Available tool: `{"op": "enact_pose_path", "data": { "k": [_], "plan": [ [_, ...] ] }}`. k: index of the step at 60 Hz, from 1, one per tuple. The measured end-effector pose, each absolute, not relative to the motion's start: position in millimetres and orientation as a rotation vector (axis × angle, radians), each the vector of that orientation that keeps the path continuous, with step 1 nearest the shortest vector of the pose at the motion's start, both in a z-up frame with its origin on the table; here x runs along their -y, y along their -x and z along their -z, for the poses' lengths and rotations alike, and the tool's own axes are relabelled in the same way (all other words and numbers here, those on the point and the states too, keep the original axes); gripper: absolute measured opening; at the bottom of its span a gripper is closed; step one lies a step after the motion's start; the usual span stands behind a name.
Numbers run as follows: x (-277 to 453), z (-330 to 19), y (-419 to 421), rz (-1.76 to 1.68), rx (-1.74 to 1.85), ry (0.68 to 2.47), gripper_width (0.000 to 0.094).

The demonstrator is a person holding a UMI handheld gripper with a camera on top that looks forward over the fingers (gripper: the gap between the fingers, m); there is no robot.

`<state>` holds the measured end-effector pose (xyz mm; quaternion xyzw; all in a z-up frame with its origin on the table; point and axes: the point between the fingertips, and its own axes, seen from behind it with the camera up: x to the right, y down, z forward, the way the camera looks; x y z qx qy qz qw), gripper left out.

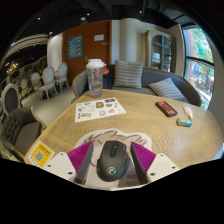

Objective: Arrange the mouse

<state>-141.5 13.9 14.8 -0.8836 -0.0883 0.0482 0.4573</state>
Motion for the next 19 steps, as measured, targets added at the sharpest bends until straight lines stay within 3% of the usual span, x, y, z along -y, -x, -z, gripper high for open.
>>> {"op": "enact_pose_path", "data": {
  "k": [2, 19],
  "plan": [
    [-4, -24, 135, -0.141, 0.227, 2.153, 0.0871],
    [92, -70, 80, -0.294, 0.208, 2.007, 0.0860]
  ]
}}
